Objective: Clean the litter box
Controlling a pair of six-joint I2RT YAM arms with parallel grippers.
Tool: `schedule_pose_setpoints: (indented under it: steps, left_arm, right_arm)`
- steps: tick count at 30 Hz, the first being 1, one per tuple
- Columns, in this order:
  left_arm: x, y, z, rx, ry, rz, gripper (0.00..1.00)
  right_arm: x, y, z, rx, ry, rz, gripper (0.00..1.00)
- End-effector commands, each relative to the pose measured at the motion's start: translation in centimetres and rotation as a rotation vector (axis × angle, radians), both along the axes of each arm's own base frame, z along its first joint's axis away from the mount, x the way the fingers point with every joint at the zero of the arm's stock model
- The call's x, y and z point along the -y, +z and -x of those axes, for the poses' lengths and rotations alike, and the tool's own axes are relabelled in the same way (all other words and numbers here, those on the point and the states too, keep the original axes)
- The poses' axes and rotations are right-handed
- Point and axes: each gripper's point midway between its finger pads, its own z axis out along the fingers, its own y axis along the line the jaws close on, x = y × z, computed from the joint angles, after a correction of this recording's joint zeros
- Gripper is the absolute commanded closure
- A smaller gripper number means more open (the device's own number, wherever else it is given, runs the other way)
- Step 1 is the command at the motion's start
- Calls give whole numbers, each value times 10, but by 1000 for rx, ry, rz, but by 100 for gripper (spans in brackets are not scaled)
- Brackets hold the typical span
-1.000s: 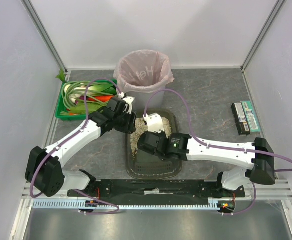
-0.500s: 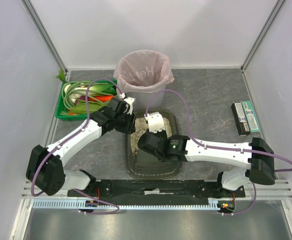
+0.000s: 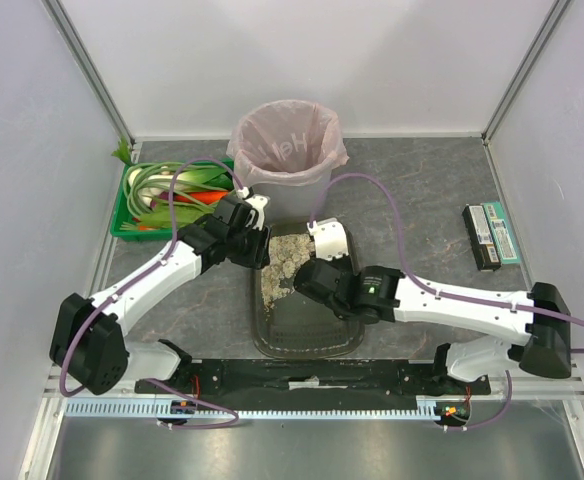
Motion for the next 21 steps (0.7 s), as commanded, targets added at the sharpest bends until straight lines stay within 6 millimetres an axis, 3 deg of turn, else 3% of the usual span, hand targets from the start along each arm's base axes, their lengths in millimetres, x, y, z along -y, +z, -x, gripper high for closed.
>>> schedule_pose_setpoints:
  steps: [1,7,11,21]
  left_arm:
    - [-1,11,-2,55,-30,3,48]
    - [0,10,-1,50,-33,3,48]
    - [0,5,-1,39,-35,-4,48]
    - [4,-10,3,-19,-50,-7,47]
  right_arm:
    - [2,18,14,-57,34,-67,100]
    - [-1,20,31,-161,92,-45,100]
    - [-13,19,34,-192,113,-50,100]
    - [-39,-15,33,-194,118,-76,100]
